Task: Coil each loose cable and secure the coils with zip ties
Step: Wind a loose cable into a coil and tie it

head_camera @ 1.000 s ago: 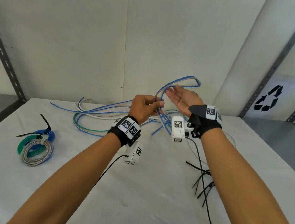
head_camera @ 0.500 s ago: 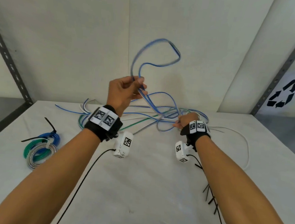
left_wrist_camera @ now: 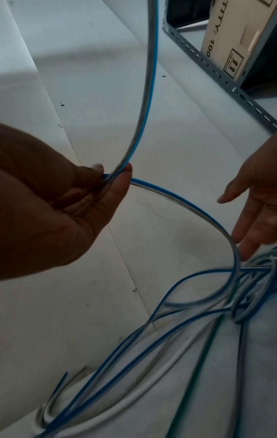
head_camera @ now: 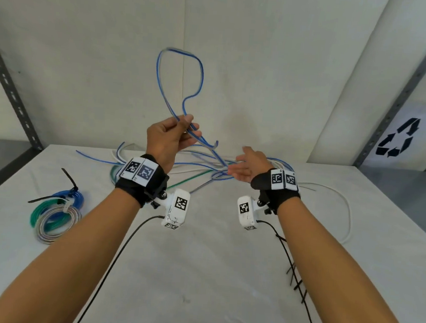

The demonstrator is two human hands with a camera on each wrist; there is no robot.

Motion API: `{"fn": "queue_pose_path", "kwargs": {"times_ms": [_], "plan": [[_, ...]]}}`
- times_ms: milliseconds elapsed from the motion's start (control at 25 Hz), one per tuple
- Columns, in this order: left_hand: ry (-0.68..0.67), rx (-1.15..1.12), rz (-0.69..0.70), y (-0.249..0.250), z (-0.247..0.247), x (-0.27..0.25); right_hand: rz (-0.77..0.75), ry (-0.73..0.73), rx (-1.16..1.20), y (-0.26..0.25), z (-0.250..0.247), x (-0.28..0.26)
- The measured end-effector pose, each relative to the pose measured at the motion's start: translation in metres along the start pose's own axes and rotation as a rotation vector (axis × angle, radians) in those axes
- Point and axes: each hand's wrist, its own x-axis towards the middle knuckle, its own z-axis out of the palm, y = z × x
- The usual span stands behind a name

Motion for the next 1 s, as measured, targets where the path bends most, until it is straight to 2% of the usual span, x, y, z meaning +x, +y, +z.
{"fn": "queue_pose_path", "kwargs": {"times_ms": [80,160,200,280,440,520,560,640,720,760,880,1000], "plan": [[-0.027,0.034,-0.020,-0.002,0.000,-0.003,0.022,-0.125,0.040,-0.006,0.003,-0.015],[-0.063,0.104,-0.034,-0.002,-0.003,-0.005,-0.053,-0.183,0.056,-0.009,0.011,-0.022],[-0.077,0.166,-0.033,-0.002,-0.006,-0.005,-0.123,-0.167,0.033,-0.011,0.018,-0.024],[-0.082,0.322,-0.014,0.000,-0.013,-0.002,-0.326,-0.026,-0.044,-0.014,0.028,-0.019],[-0.046,0.573,0.077,0.012,-0.030,0.001,-0.803,0.409,-0.248,-0.024,0.031,-0.017],[-0.080,0.638,0.115,0.020,-0.036,0.001,-1.010,0.451,-0.410,-0.031,0.031,-0.022],[-0.118,0.648,0.124,0.024,-0.038,0.000,-1.067,0.401,-0.523,-0.035,0.032,-0.025],[-0.168,0.626,0.137,0.029,-0.039,-0.001,-1.040,0.159,-0.630,-0.040,0.037,-0.029],[-0.158,0.525,0.129,0.034,-0.043,-0.001,-0.878,-0.129,-0.450,-0.037,0.044,-0.033],[-0.138,0.455,0.116,0.036,-0.045,0.000,-0.847,-0.180,-0.358,-0.033,0.046,-0.033],[-0.047,0.311,0.086,0.028,-0.051,0.007,-0.789,-0.130,-0.252,-0.021,0.049,-0.035],[0.050,0.047,-0.010,0.005,-0.049,0.017,-0.635,-0.249,-0.093,-0.005,0.060,-0.044]]}}
